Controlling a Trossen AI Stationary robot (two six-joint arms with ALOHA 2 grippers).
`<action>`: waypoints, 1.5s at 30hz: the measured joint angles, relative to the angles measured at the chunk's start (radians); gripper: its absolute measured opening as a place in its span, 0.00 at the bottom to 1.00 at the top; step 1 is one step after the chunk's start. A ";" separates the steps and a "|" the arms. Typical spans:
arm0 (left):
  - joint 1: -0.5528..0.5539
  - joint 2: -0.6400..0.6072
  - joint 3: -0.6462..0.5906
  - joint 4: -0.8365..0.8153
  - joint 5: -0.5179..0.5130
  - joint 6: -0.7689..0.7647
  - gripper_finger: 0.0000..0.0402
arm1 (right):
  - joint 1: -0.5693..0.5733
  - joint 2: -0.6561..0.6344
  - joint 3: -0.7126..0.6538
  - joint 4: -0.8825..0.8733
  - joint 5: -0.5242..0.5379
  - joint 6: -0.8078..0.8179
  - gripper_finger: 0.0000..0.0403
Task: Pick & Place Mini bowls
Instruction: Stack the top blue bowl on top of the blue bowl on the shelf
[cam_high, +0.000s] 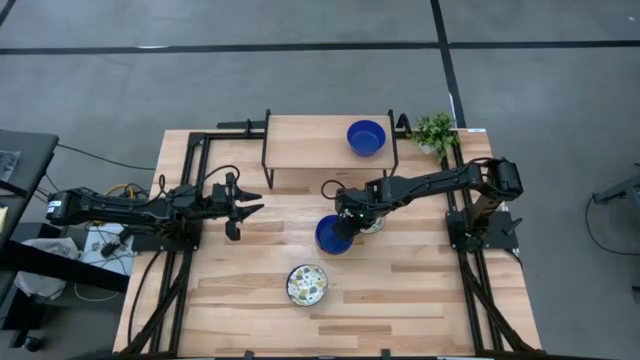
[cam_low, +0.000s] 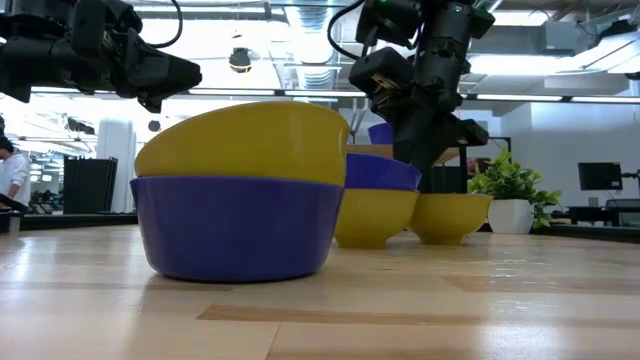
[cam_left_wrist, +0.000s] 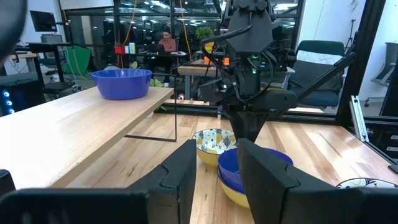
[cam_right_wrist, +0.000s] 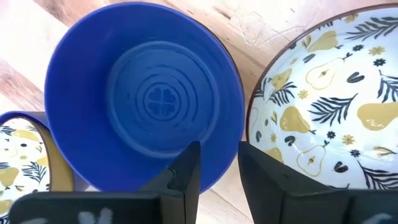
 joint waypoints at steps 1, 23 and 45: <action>0.000 0.000 0.000 0.000 0.000 0.000 0.29 | 0.000 0.000 0.000 0.003 0.000 0.000 0.24; 0.000 0.000 0.000 0.000 0.000 0.000 0.29 | -0.028 0.000 -0.063 0.086 -0.062 0.044 0.24; 0.000 0.000 0.000 0.000 0.000 0.000 0.29 | -0.039 0.000 -0.062 0.093 -0.037 0.027 0.05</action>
